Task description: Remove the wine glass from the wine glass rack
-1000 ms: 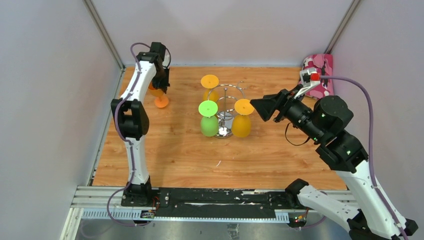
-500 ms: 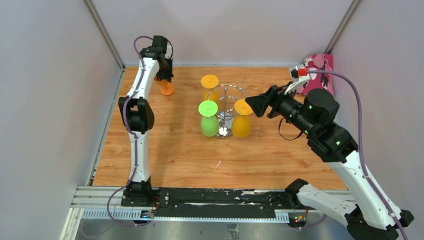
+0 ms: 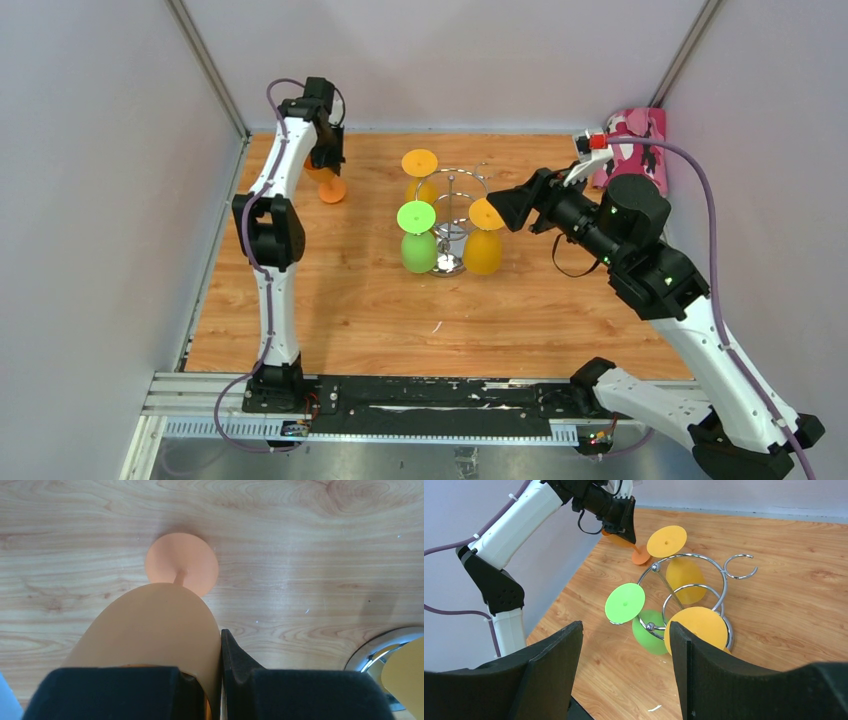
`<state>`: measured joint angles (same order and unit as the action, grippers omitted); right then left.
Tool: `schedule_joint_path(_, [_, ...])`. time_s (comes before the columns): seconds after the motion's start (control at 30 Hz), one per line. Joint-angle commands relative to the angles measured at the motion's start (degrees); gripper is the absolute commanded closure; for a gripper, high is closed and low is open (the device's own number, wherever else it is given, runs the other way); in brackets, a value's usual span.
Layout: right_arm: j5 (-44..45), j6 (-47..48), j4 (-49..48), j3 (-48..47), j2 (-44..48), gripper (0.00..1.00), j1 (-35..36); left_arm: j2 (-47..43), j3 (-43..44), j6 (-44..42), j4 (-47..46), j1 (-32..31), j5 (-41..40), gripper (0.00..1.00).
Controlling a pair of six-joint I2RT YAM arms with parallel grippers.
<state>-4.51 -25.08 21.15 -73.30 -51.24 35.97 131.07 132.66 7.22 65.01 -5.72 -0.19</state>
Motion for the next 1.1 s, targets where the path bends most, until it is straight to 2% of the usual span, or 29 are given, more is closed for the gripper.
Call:
schedule_joint_path(0.0, [-0.1, -0.5, -1.6, 1.0, 0.7, 0.31, -0.7, -0.7, 0.8, -0.2, 2.0, 0.4, 0.3, 1.00])
schedule_joint_path(0.2, [0.0, -0.5, -1.6, 1.4, 0.9, 0.31, -0.7, 0.8, 1.1, -0.2, 2.0, 0.4, 0.3, 0.96])
schedule_joint_path(0.3, [0.0, -0.7, -1.8, 1.8, 0.8, 0.31, -0.7, 1.0, 0.9, -0.2, 2.0, 0.4, 0.3, 0.91])
schedule_joint_path(0.43, [-0.1, -0.8, -2.2, 2.2, 0.8, 0.31, -0.8, 1.3, 0.2, -0.6, 1.9, 0.4, 0.3, 0.78])
schedule_joint_path(0.53, [0.1, -1.0, -2.5, 2.4, 1.0, 0.31, -0.8, 1.9, -0.3, -0.9, 1.8, 0.4, 0.3, 0.74])
schedule_joint_path(0.83, [-0.1, -0.9, -2.8, 3.0, 1.1, 0.31, -0.8, 3.2, -0.1, -0.7, 1.7, 0.4, 0.5, 0.73])
schedule_joint_path(1.07, [-1.1, -1.4, -3.9, 3.9, 0.8, 0.32, -1.0, -1.9, -0.3, -0.1, 1.8, 0.4, 0.3, 0.65])
